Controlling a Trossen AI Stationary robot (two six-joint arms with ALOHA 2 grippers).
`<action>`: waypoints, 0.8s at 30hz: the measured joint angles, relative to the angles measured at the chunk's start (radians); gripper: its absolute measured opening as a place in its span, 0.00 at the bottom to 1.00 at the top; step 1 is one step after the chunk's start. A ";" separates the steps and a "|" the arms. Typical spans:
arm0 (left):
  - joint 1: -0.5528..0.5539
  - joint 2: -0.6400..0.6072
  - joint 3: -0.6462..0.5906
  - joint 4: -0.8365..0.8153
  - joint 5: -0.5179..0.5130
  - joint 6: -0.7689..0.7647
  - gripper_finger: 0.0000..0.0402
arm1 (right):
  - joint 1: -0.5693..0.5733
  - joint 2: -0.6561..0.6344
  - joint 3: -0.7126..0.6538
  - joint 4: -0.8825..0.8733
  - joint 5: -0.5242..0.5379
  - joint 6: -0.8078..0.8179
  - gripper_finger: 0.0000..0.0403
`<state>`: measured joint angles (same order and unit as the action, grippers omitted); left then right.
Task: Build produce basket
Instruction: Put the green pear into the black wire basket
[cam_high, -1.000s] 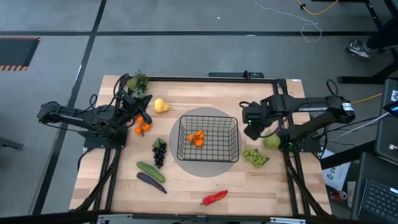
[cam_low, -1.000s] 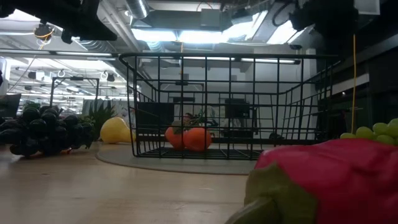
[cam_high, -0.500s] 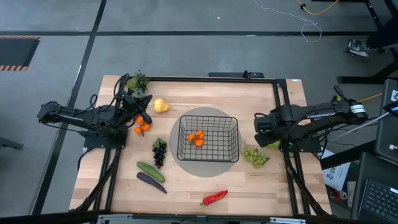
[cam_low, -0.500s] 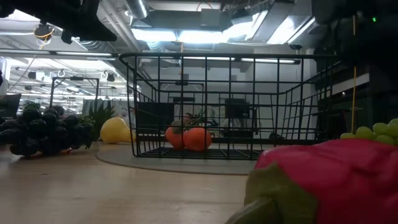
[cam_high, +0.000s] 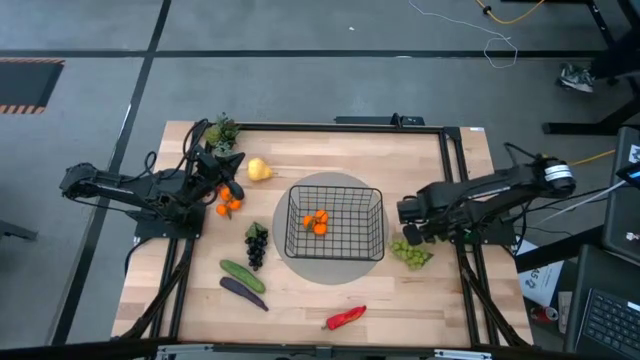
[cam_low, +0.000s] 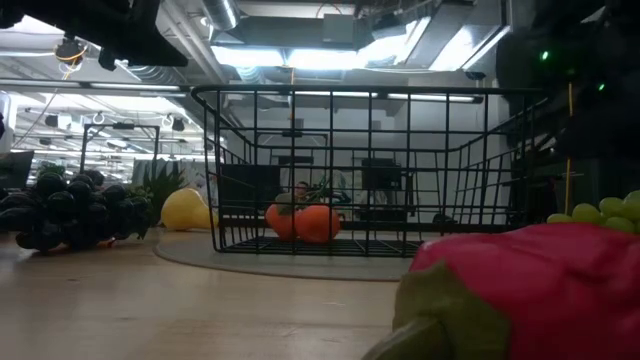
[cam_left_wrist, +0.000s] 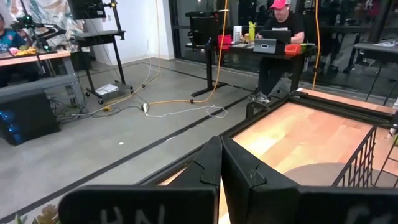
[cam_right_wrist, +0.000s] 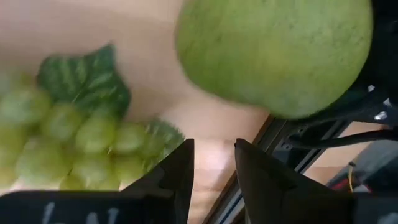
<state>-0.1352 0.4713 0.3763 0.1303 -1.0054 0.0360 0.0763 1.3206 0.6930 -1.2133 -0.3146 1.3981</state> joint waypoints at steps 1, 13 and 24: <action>0.000 0.000 0.000 0.000 0.000 0.000 0.00 | -0.002 0.021 0.000 0.002 0.012 0.010 0.29; 0.000 0.000 0.000 -0.011 0.000 0.001 0.00 | -0.002 0.172 0.005 0.001 0.308 -0.019 0.29; 0.000 0.000 0.000 -0.027 0.000 0.001 0.00 | -0.033 0.172 0.011 -0.005 0.830 0.120 0.29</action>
<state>-0.1352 0.4712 0.3763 0.1034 -1.0057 0.0368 0.0431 1.4925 0.7044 -1.2188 0.5159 1.5180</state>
